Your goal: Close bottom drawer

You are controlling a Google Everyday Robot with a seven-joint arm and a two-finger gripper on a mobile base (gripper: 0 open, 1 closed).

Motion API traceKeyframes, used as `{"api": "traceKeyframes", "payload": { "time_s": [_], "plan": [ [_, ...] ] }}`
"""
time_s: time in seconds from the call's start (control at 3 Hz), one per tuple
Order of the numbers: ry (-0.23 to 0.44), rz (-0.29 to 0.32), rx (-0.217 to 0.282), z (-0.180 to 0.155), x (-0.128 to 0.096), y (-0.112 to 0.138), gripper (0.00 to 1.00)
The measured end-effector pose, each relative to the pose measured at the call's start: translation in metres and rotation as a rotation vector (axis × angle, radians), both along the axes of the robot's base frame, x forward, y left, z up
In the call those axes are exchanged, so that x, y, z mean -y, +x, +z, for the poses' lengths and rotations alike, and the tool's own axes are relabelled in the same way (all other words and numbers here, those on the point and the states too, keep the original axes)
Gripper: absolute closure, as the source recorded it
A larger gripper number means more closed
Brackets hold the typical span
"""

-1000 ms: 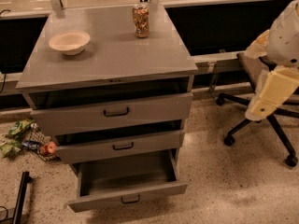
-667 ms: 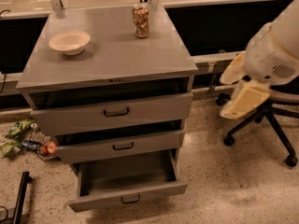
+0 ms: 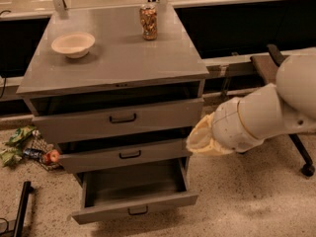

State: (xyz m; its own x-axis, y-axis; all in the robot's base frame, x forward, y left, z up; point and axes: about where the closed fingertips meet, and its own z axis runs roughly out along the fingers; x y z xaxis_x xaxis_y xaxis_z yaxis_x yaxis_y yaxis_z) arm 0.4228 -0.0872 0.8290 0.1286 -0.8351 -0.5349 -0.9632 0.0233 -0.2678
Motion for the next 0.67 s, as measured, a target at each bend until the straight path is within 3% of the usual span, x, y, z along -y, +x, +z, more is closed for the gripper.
{"api": "traceKeyframes", "payload": {
  "time_s": [0.33, 0.67],
  "plan": [
    [-0.021, 0.011, 0.02, -0.008, 0.0, 0.0, 1.0],
    [0.046, 0.004, -0.027, -0.031, -0.007, -0.004, 1.0]
  ]
}}
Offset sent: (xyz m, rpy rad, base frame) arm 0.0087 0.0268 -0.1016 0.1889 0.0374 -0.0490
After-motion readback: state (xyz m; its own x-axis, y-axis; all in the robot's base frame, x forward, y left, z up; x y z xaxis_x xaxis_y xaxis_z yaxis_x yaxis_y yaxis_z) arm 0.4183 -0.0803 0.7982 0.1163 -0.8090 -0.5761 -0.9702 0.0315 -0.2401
